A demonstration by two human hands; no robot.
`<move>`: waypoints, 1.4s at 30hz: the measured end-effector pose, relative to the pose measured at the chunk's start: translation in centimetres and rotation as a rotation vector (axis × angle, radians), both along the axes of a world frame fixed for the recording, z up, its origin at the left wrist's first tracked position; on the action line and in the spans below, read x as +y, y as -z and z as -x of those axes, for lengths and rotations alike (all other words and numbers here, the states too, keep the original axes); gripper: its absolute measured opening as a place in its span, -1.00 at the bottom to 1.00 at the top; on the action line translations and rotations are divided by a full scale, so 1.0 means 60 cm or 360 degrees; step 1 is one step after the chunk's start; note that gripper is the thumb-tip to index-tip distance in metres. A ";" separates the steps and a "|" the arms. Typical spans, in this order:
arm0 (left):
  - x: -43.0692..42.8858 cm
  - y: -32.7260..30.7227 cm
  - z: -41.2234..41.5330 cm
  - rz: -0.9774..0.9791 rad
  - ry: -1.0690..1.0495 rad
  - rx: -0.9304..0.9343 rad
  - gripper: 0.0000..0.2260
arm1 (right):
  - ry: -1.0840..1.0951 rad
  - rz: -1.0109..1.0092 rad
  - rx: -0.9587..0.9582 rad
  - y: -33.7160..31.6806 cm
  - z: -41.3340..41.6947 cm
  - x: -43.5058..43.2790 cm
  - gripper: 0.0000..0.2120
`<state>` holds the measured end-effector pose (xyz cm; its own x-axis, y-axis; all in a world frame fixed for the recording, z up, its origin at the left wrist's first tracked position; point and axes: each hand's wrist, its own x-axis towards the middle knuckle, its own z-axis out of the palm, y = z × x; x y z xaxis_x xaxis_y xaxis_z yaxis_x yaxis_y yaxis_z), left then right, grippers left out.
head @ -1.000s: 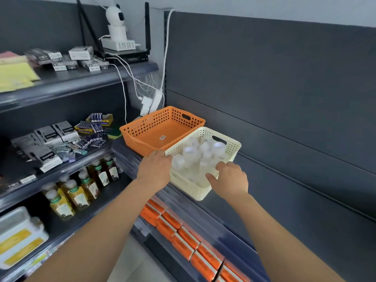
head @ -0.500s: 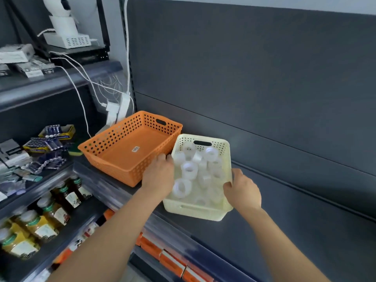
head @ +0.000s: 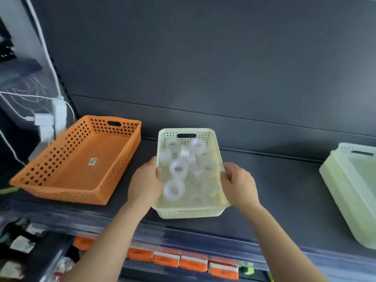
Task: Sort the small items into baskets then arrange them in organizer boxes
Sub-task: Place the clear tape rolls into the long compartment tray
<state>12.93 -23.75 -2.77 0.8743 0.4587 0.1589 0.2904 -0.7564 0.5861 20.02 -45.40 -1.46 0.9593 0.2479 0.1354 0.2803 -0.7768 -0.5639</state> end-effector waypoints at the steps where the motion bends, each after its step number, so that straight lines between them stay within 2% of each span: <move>1: -0.009 -0.007 -0.002 0.0017 0.0043 -0.0020 -0.80 | 0.0056 -0.0007 -0.0013 -0.005 0.007 -0.012 -0.82; 5: -0.060 -0.036 -0.014 0.0103 0.0261 -0.0122 -0.79 | 0.0260 -0.0052 -0.0082 -0.032 0.033 -0.075 -0.90; 12: -0.196 -0.094 -0.031 0.0165 0.0532 -0.0225 -0.78 | 0.0536 -0.0124 -0.0229 -0.085 0.089 -0.222 -0.81; 16: -0.300 -0.119 -0.036 0.0172 0.0685 -0.0254 -0.78 | 0.0669 -0.0101 -0.0278 -0.107 0.121 -0.321 -0.86; 21: -0.457 -0.143 -0.032 0.0207 0.0837 -0.0285 -0.78 | 0.0835 -0.0098 -0.0303 -0.128 0.160 -0.476 -0.71; 28: -0.673 -0.169 -0.027 0.0248 0.1040 -0.0319 -0.80 | 0.0973 -0.0098 -0.0389 -0.159 0.198 -0.690 -0.72; 30: -0.724 -0.173 -0.030 0.0262 0.1081 -0.0320 -0.82 | 0.0999 -0.0078 -0.0378 -0.163 0.205 -0.740 -0.73; 35: -0.848 -0.176 -0.038 0.0297 0.1233 -0.0288 -0.72 | 0.1117 -0.0081 -0.0343 -0.155 0.213 -0.856 -0.73; 39: -0.946 -0.164 -0.070 0.0291 0.1339 -0.0291 -0.82 | 0.1243 -0.0099 -0.0316 -0.142 0.207 -0.945 -0.73; 42: -1.029 -0.163 -0.097 0.0284 0.1396 -0.0289 -0.72 | 0.1330 -0.0108 -0.0305 -0.132 0.192 -1.016 -0.74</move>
